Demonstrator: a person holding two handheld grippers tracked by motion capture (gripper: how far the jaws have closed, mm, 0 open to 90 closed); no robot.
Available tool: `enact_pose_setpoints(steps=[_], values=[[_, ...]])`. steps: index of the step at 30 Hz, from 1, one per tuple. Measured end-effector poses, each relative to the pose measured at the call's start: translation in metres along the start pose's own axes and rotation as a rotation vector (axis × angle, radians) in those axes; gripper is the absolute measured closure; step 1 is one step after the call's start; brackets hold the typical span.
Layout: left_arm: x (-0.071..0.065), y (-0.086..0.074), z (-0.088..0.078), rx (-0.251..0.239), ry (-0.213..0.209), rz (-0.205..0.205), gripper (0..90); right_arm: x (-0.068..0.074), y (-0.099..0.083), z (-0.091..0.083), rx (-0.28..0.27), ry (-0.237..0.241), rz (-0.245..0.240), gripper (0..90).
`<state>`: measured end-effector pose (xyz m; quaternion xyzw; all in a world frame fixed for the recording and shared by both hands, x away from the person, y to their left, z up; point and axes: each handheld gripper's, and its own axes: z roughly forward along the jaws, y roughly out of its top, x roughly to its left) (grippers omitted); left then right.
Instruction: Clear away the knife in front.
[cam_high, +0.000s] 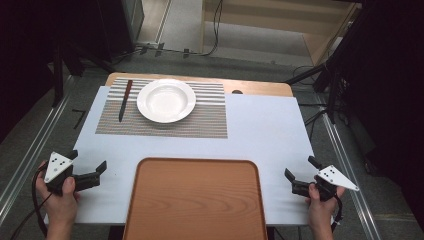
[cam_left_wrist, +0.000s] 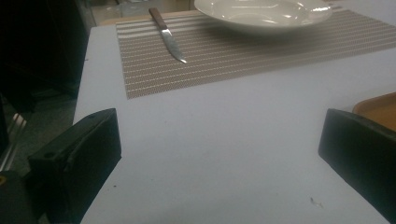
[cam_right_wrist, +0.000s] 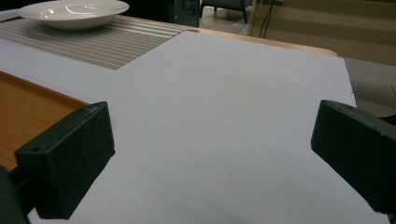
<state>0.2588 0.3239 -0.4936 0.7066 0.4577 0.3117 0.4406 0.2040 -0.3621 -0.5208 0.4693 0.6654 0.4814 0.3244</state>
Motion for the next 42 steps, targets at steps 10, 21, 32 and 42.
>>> enact_pose_setpoints(steps=[10, 21, 32, 42], values=[[-0.002, 0.01, 0.005, 0.034, -0.054, -0.032, 0.0, 0.001, 0.0, 0.001, 0.007, -0.001, -0.012, 0.0], [-0.007, 0.039, 0.016, 0.018, -0.078, -0.061, 0.0, 0.001, 0.0, 0.001, 0.0, 0.016, -0.013, 0.0], [0.003, 0.063, 0.039, 0.019, -0.083, -0.085, 0.0, 0.001, -0.001, 0.0, 0.002, 0.019, -0.012, 0.0], [0.015, 0.08, 0.062, -0.001, -0.102, -0.109, 0.0, 0.001, -0.001, 0.0, 0.006, 0.033, -0.008, 0.0]])
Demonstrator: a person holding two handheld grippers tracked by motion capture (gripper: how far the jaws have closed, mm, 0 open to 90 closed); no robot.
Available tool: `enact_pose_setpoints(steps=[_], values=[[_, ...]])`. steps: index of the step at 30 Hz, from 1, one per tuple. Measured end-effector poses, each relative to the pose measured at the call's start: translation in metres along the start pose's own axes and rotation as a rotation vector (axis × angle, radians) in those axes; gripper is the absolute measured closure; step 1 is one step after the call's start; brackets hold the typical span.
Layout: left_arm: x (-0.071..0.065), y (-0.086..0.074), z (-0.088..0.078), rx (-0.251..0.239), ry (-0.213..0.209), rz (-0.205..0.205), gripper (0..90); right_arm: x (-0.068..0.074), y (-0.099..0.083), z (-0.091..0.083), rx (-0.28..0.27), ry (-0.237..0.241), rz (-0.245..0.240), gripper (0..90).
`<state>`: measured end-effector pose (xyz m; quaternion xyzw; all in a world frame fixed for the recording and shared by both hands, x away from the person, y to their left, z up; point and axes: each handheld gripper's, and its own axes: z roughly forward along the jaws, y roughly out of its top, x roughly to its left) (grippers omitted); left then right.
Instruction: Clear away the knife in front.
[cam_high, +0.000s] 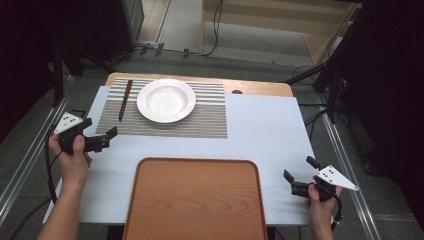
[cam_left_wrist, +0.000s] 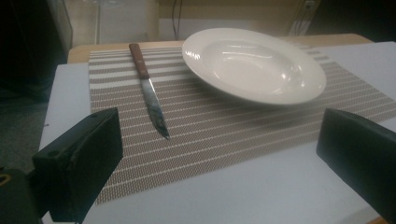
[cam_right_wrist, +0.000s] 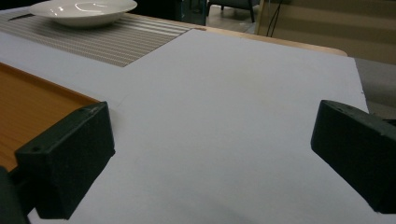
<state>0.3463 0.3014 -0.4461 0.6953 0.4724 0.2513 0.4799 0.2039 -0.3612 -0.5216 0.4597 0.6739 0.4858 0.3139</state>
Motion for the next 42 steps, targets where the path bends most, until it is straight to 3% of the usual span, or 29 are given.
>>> enact_pose_setpoints(steps=[5, 13, 18, 25, 39, 42], values=[[0.006, 0.01, 0.011, 0.001, 0.012, -0.022, 2.6, 0.0, 0.0, 0.0, 0.002, 0.002, -0.003, 0.0], [0.015, 0.025, 0.035, 0.046, 0.031, -0.024, 4.7, 0.0, 0.0, 0.0, 0.002, 0.004, -0.007, 0.0], [0.017, 0.032, 0.052, 0.081, 0.07, -0.017, 10.8, 0.0, 0.0, 0.0, 0.002, 0.006, -0.007, 0.0], [0.023, 0.042, 0.076, 0.132, 0.08, -0.047, 15.4, 0.0, 0.0, 0.0, 0.002, 0.01, -0.009, 0.0], [0.04, 0.067, 0.124, 0.274, 0.145, -0.093, 40.5, 0.0, 0.0, 0.001, 0.002, 0.017, -0.011, 0.0], [0.047, 0.072, 0.135, 0.299, 0.136, -0.126, 46.7, 0.0, 0.0, 0.001, 0.003, 0.016, -0.011, 0.0]])
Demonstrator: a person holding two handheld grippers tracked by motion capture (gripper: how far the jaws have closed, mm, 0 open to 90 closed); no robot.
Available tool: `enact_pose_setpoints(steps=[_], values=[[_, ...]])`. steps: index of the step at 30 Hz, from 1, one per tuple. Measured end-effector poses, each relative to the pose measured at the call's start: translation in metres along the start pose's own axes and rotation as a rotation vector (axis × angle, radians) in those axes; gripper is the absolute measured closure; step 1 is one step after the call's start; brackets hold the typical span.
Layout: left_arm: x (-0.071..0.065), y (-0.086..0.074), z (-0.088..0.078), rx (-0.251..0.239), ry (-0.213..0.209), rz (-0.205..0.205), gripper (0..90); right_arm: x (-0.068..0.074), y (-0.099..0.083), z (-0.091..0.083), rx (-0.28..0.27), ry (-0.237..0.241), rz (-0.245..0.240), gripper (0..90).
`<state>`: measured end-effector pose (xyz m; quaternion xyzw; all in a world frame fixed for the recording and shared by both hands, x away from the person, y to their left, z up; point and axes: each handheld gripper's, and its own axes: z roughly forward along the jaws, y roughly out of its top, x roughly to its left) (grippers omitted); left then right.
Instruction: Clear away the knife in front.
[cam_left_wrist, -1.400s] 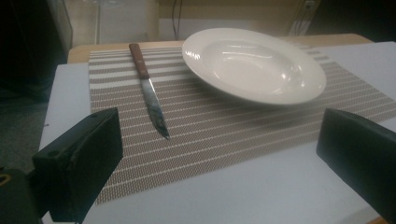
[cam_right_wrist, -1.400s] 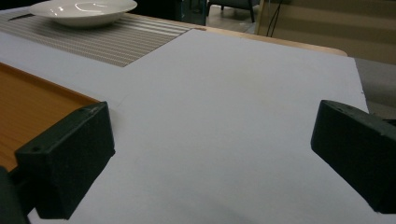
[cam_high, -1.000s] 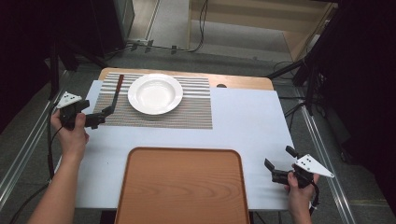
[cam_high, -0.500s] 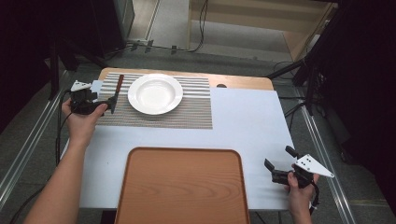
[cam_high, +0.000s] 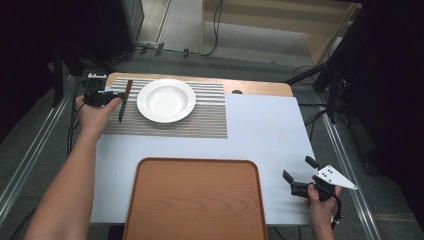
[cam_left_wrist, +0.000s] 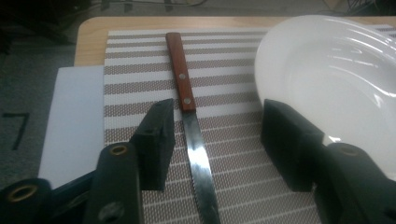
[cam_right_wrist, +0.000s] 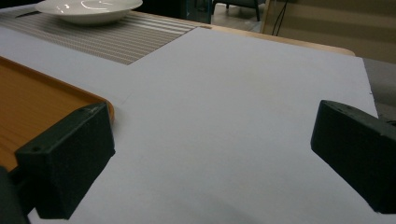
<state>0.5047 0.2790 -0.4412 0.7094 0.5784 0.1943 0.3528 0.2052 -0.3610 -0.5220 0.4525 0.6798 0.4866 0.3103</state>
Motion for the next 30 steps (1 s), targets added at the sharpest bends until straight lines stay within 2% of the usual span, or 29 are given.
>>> enact_pose_setpoints(steps=[4, 9, 16, 21, 30], values=[[0.003, 0.008, 0.014, 0.054, 0.015, -0.012, 52.4, 0.0, 0.0, 0.0, 0.002, 0.001, -0.001, 0.0], [0.008, 0.015, 0.025, 0.089, 0.005, -0.041, 57.7, 0.0, 0.0, 0.0, 0.003, 0.001, 0.003, 0.0], [0.01, 0.021, 0.04, 0.146, 0.017, -0.039, 62.3, 0.001, 0.0, 0.002, 0.013, -0.007, -0.005, 0.0], [0.014, 0.02, 0.05, 0.168, 0.02, -0.074, 66.2, 0.001, 0.0, 0.002, 0.019, -0.015, -0.004, 0.0], [0.011, 0.02, 0.061, 0.176, 0.053, -0.062, 68.4, 0.002, 0.0, 0.003, 0.03, -0.022, -0.01, 0.0]])
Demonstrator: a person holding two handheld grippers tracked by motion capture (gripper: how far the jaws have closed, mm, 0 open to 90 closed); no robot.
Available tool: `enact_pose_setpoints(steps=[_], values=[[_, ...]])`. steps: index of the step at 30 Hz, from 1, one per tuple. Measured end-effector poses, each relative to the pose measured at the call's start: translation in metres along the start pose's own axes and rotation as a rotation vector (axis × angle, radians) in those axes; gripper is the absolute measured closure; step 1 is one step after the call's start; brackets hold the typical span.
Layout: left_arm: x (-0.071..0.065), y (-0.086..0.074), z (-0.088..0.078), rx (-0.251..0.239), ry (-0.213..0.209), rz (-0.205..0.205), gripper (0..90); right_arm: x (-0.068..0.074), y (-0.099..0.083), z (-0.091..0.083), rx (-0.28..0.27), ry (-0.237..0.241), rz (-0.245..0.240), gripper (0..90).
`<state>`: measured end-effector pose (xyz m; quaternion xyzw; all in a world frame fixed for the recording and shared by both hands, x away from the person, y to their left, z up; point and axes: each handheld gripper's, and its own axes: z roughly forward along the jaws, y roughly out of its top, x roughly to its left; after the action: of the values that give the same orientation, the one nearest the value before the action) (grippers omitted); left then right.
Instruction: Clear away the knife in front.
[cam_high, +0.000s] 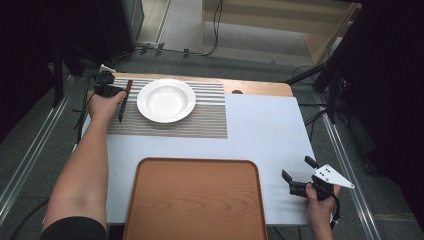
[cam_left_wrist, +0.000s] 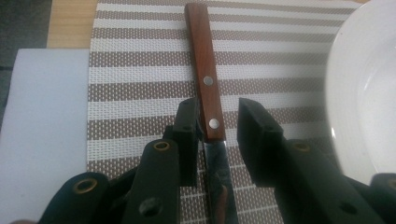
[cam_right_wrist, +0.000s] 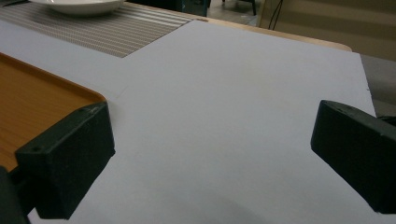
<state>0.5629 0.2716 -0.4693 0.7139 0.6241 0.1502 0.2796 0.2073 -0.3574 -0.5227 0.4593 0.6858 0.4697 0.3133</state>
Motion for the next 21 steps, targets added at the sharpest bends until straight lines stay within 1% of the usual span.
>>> enact_pose_setpoints(steps=[2, 5, 9, 11, 15, 18, 20, 21], values=[[-0.001, 0.0, 0.002, 0.006, 0.006, -0.003, 69.0, 0.0, 0.0, 0.0, 0.001, 0.0, -0.002, 0.0], [-0.002, 0.0, 0.005, 0.013, 0.029, -0.007, 70.1, 0.0, 0.0, 0.0, 0.001, -0.001, -0.002, 0.0], [-0.004, 0.002, 0.008, 0.016, 0.032, -0.015, 70.8, 0.0, 0.0, 0.0, 0.002, -0.002, -0.003, 0.0], [-0.005, 0.002, 0.011, 0.025, 0.037, -0.031, 72.4, 0.0, 0.0, 0.0, 0.002, -0.002, -0.006, 0.0], [-0.009, 0.003, 0.013, 0.037, 0.074, -0.038, 74.7, 0.0, 0.0, 0.001, 0.003, -0.001, -0.009, 0.0], [-0.015, 0.003, 0.014, 0.039, 0.115, 0.007, 75.4, 0.0, 0.0, 0.001, 0.003, 0.0, -0.009, 0.0], [-0.016, 0.003, 0.013, 0.042, 0.118, 0.02, 76.1, 0.001, 0.0, 0.001, 0.005, -0.001, -0.011, 0.0], [-0.016, 0.002, 0.013, 0.042, 0.109, 0.015, 76.2, 0.001, 0.0, 0.001, 0.005, -0.002, -0.011, 0.0]])
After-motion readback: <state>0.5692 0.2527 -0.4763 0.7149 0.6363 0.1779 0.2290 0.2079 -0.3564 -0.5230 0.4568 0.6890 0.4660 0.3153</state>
